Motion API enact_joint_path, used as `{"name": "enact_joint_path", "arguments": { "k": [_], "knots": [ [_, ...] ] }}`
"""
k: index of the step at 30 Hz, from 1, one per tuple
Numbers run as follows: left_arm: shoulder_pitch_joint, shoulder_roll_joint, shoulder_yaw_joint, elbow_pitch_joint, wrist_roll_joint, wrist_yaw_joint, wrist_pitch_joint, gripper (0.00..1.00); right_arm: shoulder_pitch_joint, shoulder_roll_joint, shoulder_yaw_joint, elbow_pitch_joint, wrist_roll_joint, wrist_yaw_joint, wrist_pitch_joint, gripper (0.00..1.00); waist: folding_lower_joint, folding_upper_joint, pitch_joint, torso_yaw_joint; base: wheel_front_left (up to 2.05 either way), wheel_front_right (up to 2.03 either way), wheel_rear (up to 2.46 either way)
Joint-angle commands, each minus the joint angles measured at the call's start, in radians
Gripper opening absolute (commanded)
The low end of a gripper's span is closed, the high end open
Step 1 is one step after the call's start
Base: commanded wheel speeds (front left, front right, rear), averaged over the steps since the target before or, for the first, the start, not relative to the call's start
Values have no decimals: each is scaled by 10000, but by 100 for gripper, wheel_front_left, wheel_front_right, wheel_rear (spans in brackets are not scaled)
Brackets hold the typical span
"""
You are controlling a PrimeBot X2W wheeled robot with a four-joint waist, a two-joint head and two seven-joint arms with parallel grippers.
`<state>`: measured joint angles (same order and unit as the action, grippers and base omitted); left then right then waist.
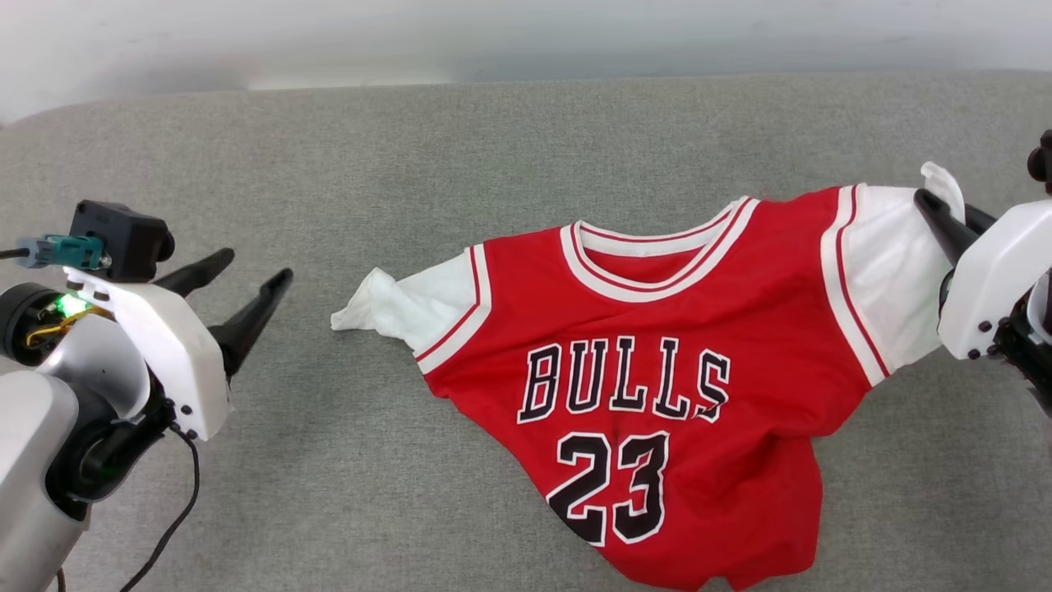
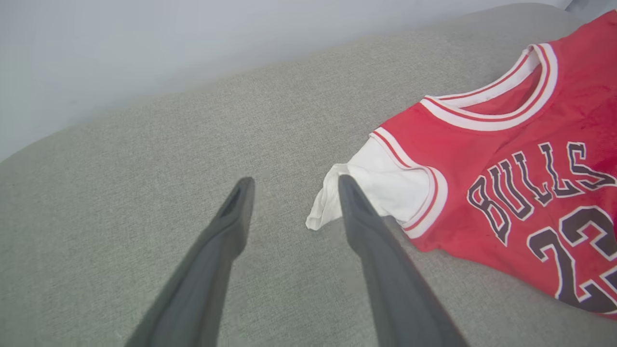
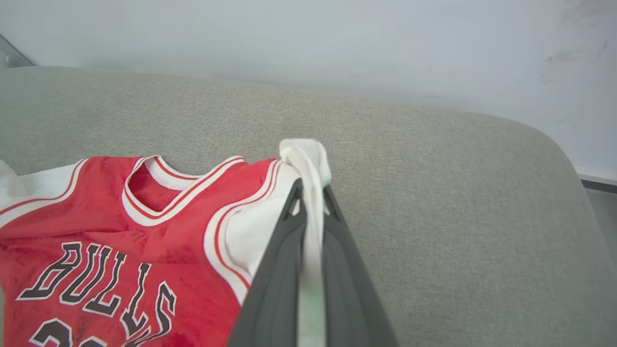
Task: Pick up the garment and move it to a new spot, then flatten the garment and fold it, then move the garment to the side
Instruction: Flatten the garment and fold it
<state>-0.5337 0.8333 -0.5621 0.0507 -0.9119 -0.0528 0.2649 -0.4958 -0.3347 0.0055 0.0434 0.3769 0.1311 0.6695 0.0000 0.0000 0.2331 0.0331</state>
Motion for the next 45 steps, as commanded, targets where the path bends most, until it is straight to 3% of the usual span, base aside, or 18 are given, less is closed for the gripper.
{"name": "enact_joint_path", "arguments": {
  "k": [1,8,16,30,31,32,38,45],
  "knots": [
    [59,-49,-26,50,-60,10,73,100,86,-6,8,45,10,-7,-23,0,0,0,32,-39,0,0,0],
    [-523,-295,-409,684,-497,-178,1306,100,-120,76,177,-91,42,-7,-92,0,0,0,427,-373,0,0,0],
    [-1499,-762,-928,2022,-922,-7,3221,100,-465,244,488,-225,54,-7,-137,0,0,0,1012,-790,0,0,0],
    [-1923,-1084,-1474,3152,-638,-326,3698,100,-783,255,825,-117,54,-7,-239,0,0,0,1589,-1086,0,0,0],
    [-1891,-1134,-1528,3212,-657,-348,3733,42,-786,251,824,-114,49,-7,-238,0,0,0,1620,-1089,0,0,0],
    [-1871,-1181,-1568,3244,-673,-358,3732,0,-786,247,823,-107,40,-7,-240,0,0,0,1645,-1091,0,0,0],
    [-2010,-1324,-1522,3289,-599,-543,3099,0,-743,172,784,43,-3,-7,-230,0,0,0,1556,-1006,0,0,0],
    [-2006,-1227,-1117,3085,-303,-595,1513,0,-731,-53,678,295,15,-7,-429,0,0,0,800,-777,0,0,0]
  ]
}}
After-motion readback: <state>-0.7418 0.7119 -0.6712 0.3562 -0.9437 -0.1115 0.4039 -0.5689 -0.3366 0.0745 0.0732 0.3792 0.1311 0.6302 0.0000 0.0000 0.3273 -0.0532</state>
